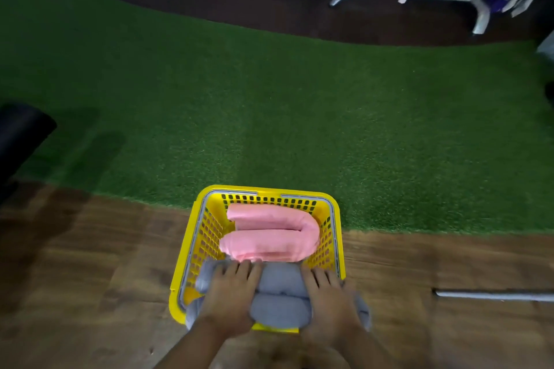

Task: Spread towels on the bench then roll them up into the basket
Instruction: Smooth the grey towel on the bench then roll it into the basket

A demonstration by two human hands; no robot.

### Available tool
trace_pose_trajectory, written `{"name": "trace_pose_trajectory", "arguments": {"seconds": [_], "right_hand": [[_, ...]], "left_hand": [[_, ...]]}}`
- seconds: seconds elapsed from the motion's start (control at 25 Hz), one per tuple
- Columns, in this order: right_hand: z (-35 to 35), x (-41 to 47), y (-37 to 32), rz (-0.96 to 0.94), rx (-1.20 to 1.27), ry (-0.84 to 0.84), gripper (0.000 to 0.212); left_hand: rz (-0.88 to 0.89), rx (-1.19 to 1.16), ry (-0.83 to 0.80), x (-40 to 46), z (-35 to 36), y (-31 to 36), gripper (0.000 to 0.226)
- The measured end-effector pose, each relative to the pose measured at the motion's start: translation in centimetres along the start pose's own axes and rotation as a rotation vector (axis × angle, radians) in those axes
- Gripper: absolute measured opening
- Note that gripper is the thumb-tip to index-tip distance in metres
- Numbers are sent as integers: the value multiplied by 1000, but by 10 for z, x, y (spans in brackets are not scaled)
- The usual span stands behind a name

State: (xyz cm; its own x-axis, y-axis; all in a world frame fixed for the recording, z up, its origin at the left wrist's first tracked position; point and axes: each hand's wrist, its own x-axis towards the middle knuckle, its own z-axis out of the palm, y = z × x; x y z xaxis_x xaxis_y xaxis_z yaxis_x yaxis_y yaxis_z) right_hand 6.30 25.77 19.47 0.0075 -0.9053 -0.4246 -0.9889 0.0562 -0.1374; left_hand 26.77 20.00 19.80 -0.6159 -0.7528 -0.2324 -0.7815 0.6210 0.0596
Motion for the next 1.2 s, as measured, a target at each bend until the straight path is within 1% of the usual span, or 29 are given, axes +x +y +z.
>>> {"name": "trace_pose_trajectory", "arguments": {"seconds": [0.16, 0.32, 0.4, 0.48, 0.52, 0.64, 0.72, 0.8, 0.88, 0.96, 1.04, 1.08, 1.12, 1.2], "right_hand": [[39, 110, 24, -63, -68, 144, 110], [54, 221, 43, -108, -107, 305, 102], [65, 264, 54, -125, -130, 321, 102], [87, 292, 63, -151, -176, 305, 105], [97, 301, 65, -161, -216, 335, 104], [114, 308, 63, -179, -333, 443, 100], [113, 299, 59, -162, -359, 466, 98], [114, 282, 55, -187, -339, 532, 89], [129, 264, 48, -308, -267, 655, 71], [158, 247, 38, -501, -237, 795, 46], [195, 235, 31, -654, -300, 829, 29], [209, 232, 30, -669, -324, 812, 26], [219, 231, 32, -651, -332, 797, 27], [222, 232, 38, -601, -335, 804, 31]], "left_hand": [[-23, 83, 134, 92, 67, -48, 99], [-106, 45, 225, 180, 110, -98, 98], [-124, 48, 236, 214, 133, -117, 98], [-168, 65, 212, 237, 170, -130, 105], [-182, 86, 216, 243, 189, -134, 110], [-170, 140, 369, 241, 225, -140, 116], [-135, 140, 447, 232, 222, -141, 116], [-75, 116, 541, 214, 217, -135, 108], [49, 99, 670, 193, 223, -120, 86], [254, 194, 743, 174, 244, -102, 59], [460, 305, 766, 164, 270, -92, 39], [506, 329, 772, 162, 278, -90, 34], [507, 332, 778, 163, 282, -90, 33], [433, 303, 770, 164, 280, -94, 44]]}}
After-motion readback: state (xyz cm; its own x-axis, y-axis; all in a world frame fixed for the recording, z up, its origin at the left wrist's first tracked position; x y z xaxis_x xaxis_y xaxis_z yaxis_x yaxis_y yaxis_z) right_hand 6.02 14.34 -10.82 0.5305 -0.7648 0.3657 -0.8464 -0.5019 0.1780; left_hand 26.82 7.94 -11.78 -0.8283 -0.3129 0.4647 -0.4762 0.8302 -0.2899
